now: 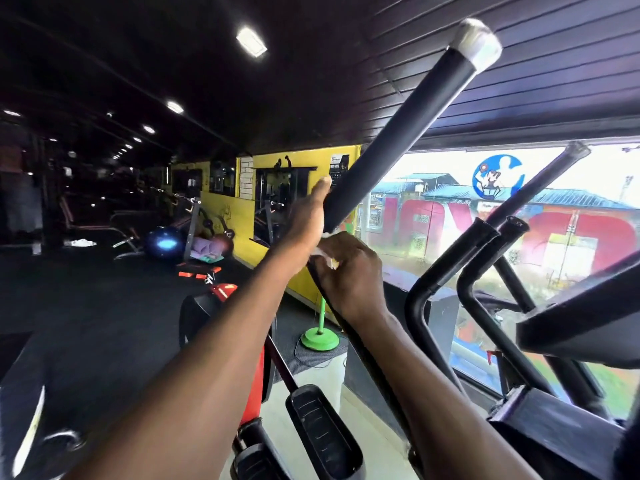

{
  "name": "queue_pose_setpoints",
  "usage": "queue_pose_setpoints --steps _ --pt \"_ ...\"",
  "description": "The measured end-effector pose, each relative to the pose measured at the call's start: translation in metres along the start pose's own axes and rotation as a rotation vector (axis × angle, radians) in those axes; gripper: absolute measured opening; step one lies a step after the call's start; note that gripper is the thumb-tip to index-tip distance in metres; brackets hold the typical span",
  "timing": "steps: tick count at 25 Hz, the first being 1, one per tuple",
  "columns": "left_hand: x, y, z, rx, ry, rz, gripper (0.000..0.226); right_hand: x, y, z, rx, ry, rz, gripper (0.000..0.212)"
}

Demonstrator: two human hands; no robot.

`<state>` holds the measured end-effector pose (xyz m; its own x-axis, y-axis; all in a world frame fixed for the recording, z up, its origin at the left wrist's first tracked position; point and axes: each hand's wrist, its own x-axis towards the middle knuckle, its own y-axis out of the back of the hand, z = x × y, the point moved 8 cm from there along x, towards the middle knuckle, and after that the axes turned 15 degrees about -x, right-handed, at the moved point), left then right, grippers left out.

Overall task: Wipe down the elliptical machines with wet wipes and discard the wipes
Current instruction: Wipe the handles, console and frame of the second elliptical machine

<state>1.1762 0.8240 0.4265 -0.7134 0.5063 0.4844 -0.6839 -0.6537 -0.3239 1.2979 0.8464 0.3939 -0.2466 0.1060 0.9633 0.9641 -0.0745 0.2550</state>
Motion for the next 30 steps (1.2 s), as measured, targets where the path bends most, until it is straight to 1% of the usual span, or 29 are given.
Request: queue_pose_setpoints --steps 1,3,4,5,7,8,9,10,11,12,13,14,16,17,18,20,21,22,25,26,27,28,29,30 --pt "-0.002 -0.006 0.002 -0.042 0.012 -0.048 0.059 0.010 0.012 0.011 0.051 -0.065 0.083 0.027" --pt "-0.001 -0.012 -0.001 -0.096 -0.001 -0.132 0.077 0.024 0.038 0.024 0.087 -0.184 0.308 0.021" --pt "0.000 -0.011 -0.003 -0.101 0.001 -0.140 0.086 0.026 0.039 0.022 0.065 -0.167 0.337 0.021" --pt "0.004 -0.008 -0.005 -0.089 0.007 -0.119 0.096 0.024 0.030 0.015 0.042 -0.090 0.295 0.023" --pt "0.006 -0.004 -0.004 -0.055 -0.001 -0.081 0.117 0.010 0.005 -0.002 0.075 0.093 0.087 0.027" --pt "0.008 -0.003 -0.006 -0.050 -0.001 -0.088 0.123 0.008 0.002 -0.003 0.101 0.129 0.023 0.028" --pt "0.009 -0.003 -0.008 -0.037 0.000 -0.101 0.125 0.013 0.006 0.000 0.131 0.118 0.030 0.027" --pt "0.011 -0.003 -0.009 -0.036 -0.007 -0.110 0.125 0.022 0.016 0.008 0.162 0.070 0.115 0.023" --pt "0.011 -0.004 -0.009 -0.040 -0.032 -0.115 0.122 0.030 0.029 0.016 0.167 0.005 0.239 0.018" --pt "0.008 -0.005 -0.006 -0.061 -0.044 -0.112 0.118 0.036 0.038 0.019 0.141 -0.030 0.338 0.015" --pt "0.003 -0.005 -0.001 -0.065 -0.042 -0.090 0.117 0.038 0.039 0.013 0.100 -0.012 0.362 0.015" --pt "0.003 -0.004 -0.002 -0.070 -0.031 -0.078 0.116 0.033 0.029 0.003 0.041 0.059 0.324 0.018" --pt "0.004 -0.002 -0.005 -0.094 0.007 -0.070 0.105 0.013 0.005 -0.010 -0.011 0.185 0.161 0.023" --pt "0.004 -0.003 -0.005 -0.101 0.022 -0.073 0.101 0.012 0.004 -0.008 -0.001 0.201 0.114 0.023" --pt "0.003 -0.003 -0.004 -0.092 0.021 -0.076 0.104 0.017 0.008 0.000 0.015 0.188 0.116 0.022" --pt "0.004 -0.005 -0.004 -0.094 0.012 -0.081 0.118 0.033 0.027 0.016 0.050 0.080 0.234 0.022" --pt "0.005 -0.004 -0.007 -0.083 0.016 -0.082 0.119 0.036 0.032 0.019 0.060 0.019 0.272 0.022" --pt "0.000 -0.004 -0.002 -0.051 0.011 -0.064 0.117 0.035 0.028 0.018 0.062 -0.007 0.258 0.024" --pt "-0.003 -0.006 -0.001 -0.073 0.028 -0.081 0.097 0.012 -0.003 0.007 0.122 0.061 0.023 0.023" --pt "-0.002 -0.007 -0.002 -0.062 0.031 -0.084 0.096 0.011 -0.005 0.013 0.169 0.027 0.006 0.020" --pt "-0.003 -0.007 -0.001 -0.052 0.029 -0.083 0.101 0.016 0.000 0.023 0.227 -0.058 0.055 0.017" --pt "0.000 -0.006 -0.004 -0.059 0.035 -0.080 0.107 0.021 0.007 0.034 0.258 -0.156 0.143 0.017" --pt "0.002 -0.006 -0.006 -0.055 0.040 -0.089 0.112 0.023 0.012 0.038 0.256 -0.231 0.203 0.019" --pt "0.000 -0.007 -0.005 -0.044 0.038 -0.096 0.110 0.023 0.012 0.035 0.239 -0.256 0.192 0.019"
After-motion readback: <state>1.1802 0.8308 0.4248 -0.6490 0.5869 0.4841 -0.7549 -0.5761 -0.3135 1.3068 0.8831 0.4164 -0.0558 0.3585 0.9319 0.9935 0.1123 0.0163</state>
